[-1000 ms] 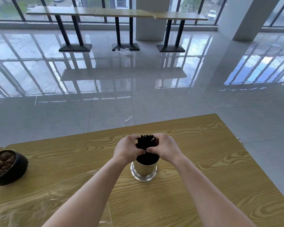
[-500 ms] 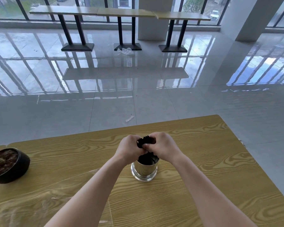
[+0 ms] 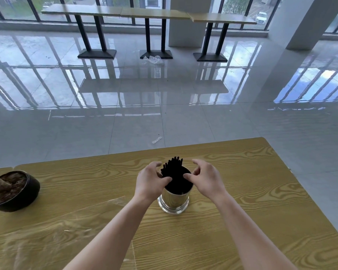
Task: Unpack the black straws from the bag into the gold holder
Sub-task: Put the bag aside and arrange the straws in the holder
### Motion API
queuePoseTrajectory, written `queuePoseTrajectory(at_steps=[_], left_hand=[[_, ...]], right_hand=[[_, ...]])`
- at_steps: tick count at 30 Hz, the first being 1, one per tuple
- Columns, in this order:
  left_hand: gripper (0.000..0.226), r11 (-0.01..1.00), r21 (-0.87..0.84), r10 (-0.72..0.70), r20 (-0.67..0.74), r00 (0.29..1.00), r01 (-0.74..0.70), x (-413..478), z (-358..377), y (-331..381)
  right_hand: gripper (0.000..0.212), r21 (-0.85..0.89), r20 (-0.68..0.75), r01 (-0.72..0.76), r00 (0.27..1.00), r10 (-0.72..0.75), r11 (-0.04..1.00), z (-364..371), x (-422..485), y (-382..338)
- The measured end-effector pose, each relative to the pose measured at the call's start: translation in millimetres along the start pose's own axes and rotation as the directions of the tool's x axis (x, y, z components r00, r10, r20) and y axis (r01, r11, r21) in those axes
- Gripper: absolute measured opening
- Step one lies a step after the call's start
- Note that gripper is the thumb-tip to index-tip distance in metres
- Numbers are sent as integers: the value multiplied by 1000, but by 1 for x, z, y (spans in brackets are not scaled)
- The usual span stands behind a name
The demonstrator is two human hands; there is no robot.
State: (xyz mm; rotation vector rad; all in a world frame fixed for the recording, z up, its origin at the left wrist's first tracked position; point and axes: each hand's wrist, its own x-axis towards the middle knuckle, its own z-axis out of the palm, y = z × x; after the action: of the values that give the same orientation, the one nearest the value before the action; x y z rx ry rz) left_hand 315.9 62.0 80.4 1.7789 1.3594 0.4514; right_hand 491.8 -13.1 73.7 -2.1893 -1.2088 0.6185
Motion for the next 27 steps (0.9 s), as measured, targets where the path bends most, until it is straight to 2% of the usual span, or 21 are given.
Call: queuePoseTrajectory(at_steps=[4, 6, 8, 13, 14, 17, 20, 22, 23, 25, 27], left_hand=[[28, 993, -114, -38, 5, 999, 39, 1, 3, 2], [21, 994, -110, -21, 11, 1000, 22, 2, 3, 5], [18, 997, -83, 7, 20, 1000, -6, 3, 2, 7], [23, 997, -78, 34, 59, 998, -29, 7, -1, 8], [21, 995, -93, 38, 71, 997, -32, 7, -1, 9], [15, 993, -106, 68, 102, 992, -57, 7, -2, 9], [12, 994, -73, 92, 124, 988, -83, 8, -2, 9], [19, 995, -7, 97, 94, 991, -97, 7, -2, 10], [29, 995, 19, 97, 65, 993, -99, 5, -1, 9], [53, 996, 22, 92, 26, 995, -92, 3, 0, 6], [61, 996, 16, 88, 10, 996, -88, 1, 1, 3]], right_hand=[[58, -53, 68, 29, 997, -25, 998, 0, 6, -10], [40, -70, 111, 57, 993, -49, 996, 0, 13, -19], [22, -81, 173, 87, 982, -72, 993, 0, 19, -26], [6, 7, 202, 142, 969, -140, 990, 6, 19, -30], [5, 26, 190, 139, 971, -142, 990, 7, 18, -29], [23, 55, 145, 133, 979, -140, 990, 8, 13, -28], [25, 65, 145, 99, 984, -107, 993, 9, 12, -27], [19, 34, 153, 73, 985, -77, 997, 11, 11, -27], [15, 13, 135, 75, 988, -76, 997, 12, 11, -27], [20, -6, 61, 105, 993, -104, 994, 15, 9, -26], [27, 7, -5, 97, 995, -97, 995, 16, 7, -23]])
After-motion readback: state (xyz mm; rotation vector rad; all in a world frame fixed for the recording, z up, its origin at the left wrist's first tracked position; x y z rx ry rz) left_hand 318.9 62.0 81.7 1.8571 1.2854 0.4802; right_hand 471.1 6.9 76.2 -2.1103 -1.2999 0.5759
